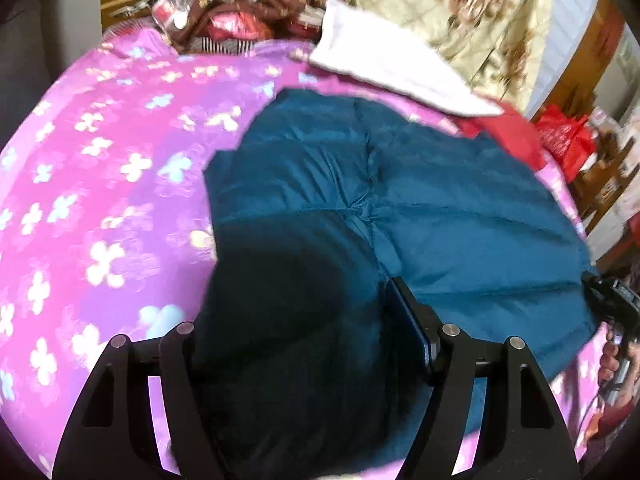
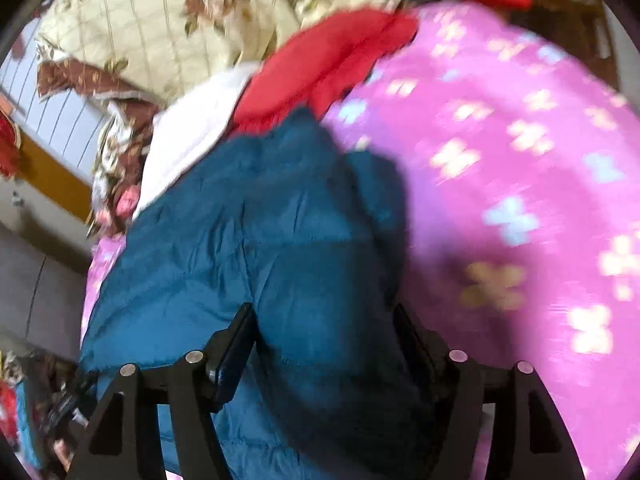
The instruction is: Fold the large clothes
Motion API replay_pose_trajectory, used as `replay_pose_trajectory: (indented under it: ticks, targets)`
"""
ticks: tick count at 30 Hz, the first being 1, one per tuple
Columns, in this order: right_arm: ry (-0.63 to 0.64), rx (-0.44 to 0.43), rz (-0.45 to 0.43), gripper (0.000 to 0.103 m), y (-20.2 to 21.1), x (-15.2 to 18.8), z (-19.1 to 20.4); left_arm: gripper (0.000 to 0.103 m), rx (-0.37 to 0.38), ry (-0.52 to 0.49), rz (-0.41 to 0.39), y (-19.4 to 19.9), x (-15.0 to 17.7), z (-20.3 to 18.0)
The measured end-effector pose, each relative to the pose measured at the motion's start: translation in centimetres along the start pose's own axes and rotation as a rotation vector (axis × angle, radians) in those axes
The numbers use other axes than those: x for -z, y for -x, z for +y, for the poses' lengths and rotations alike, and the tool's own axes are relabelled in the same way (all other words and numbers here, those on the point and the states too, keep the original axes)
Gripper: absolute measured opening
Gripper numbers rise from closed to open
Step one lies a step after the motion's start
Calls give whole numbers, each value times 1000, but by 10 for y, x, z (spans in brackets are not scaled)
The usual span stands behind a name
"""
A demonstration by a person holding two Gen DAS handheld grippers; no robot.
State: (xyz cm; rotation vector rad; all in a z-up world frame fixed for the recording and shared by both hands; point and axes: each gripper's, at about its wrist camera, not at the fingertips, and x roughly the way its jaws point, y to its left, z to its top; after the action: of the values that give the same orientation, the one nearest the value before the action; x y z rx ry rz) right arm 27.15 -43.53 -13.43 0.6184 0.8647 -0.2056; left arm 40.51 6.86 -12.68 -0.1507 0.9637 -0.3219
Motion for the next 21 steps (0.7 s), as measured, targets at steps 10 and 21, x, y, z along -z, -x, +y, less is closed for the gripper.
replay_pose_trajectory:
  ticks: [10, 21]
  targets:
    - [265, 122, -161, 68, 77, 60, 46, 70, -281, -1, -167, 75, 61, -1]
    - [130, 95, -29, 62, 36, 69, 27, 83, -511, -84, -441, 150, 149, -46]
